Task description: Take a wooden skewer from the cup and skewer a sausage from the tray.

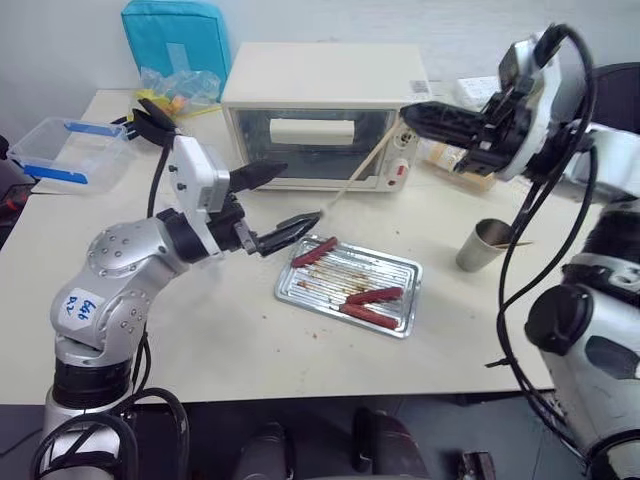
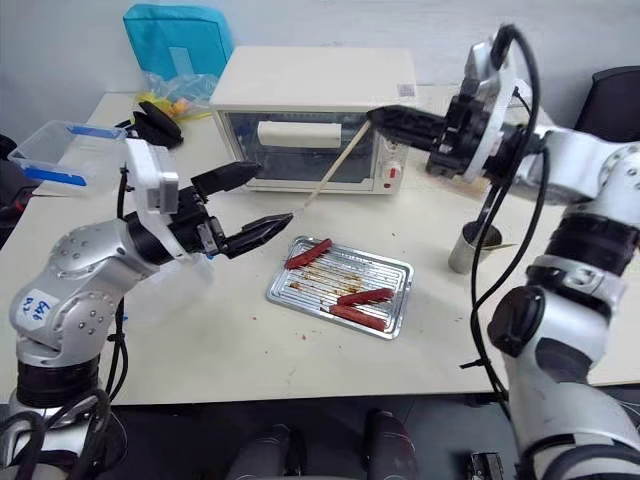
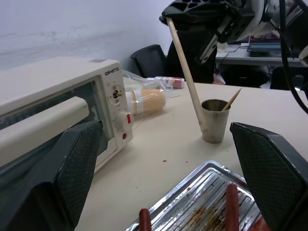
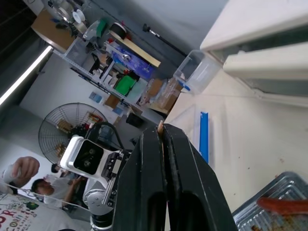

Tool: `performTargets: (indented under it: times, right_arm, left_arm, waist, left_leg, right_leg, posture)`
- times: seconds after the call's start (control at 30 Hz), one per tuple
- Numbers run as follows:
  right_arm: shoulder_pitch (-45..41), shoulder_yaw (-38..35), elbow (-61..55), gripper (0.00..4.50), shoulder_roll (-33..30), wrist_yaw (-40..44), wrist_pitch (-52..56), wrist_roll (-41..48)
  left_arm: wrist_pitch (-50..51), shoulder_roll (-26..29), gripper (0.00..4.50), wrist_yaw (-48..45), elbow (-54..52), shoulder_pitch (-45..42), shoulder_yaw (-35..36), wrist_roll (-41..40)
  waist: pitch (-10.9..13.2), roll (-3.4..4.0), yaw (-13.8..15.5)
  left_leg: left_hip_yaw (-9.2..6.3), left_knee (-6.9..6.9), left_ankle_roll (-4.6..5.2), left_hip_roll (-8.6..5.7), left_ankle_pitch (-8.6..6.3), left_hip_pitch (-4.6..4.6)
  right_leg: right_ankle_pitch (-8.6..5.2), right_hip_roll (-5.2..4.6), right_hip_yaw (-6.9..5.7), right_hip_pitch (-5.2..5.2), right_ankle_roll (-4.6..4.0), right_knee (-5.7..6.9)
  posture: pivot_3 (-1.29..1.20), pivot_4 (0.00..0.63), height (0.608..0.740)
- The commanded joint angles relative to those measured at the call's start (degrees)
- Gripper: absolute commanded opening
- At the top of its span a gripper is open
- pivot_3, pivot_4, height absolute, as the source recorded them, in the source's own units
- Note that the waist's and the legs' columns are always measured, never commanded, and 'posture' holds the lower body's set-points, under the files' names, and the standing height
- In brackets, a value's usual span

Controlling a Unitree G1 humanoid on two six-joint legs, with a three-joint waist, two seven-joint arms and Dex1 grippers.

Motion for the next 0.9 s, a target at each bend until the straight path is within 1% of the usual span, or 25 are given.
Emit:
performTargets:
  times: [0.03, 0.27, 0.4, 0.63, 0.9]
  right_arm:
    - [3.38, 3.65, -8.06, 0.02, 1.68, -11.73, -9.77, 15.84]
    - [5.68, 2.45, -18.07, 0.02, 12.91, -21.69, -19.49, 16.47]
    - [6.67, 2.17, -22.00, 0.02, 16.89, -25.57, -21.88, 16.47]
    - [9.06, 1.75, -24.21, 0.02, 18.03, -28.33, -22.96, 16.47]
    - [10.74, 1.52, -24.16, 0.02, 16.76, -27.83, -22.47, 16.47]
  left_arm:
    - [-2.59, -1.21, 4.50, 0.04, -0.41, -1.33, -1.54, 2.34]
    - [-5.30, -6.05, 4.50, 2.05, 2.86, -3.97, -2.88, 5.22]
    - [-6.52, -7.77, 4.50, 2.85, 3.84, -4.78, -2.59, 6.34]
    - [-6.75, -7.52, 4.50, 4.05, 3.37, -5.11, -0.29, 5.96]
    - [-4.30, -5.92, 4.50, 3.64, 0.89, -4.43, 1.90, 3.71]
  waist:
    - [0.00, 0.00, -0.02]
    - [0.00, 0.00, -0.20]
    - [0.00, 0.01, -0.20]
    - [0.00, 0.01, -0.20]
    - [0.00, 0.00, -0.35]
  left_leg:
    - [-0.01, 0.00, 0.00, 0.00, 0.02, 0.00]
    - [-0.02, 0.00, -0.03, 0.13, 0.03, 0.01]
    - [-0.03, 0.00, -0.02, 0.24, 0.03, -0.03]
    - [-0.06, 0.00, 0.01, 0.30, 0.01, -0.05]
    - [-0.24, 0.00, 0.02, 0.31, 0.00, -0.05]
  right_leg:
    - [0.00, 0.00, -0.01, 0.00, 0.00, 0.00]
    - [0.02, 0.07, 0.01, 0.00, 0.03, -0.01]
    - [0.02, 0.05, 0.00, -0.01, 0.03, -0.04]
    - [0.02, 0.04, 0.00, -0.02, 0.02, -0.06]
    - [0.02, 0.06, 0.00, -0.02, 0.02, -0.06]
  posture:
    - [0.00, 0.150, 0.740]
    - [0.00, 0.150, 0.740]
    - [0.00, 0.150, 0.740]
    - [0.00, 0.150, 0.740]
    - [0.00, 0.150, 0.740]
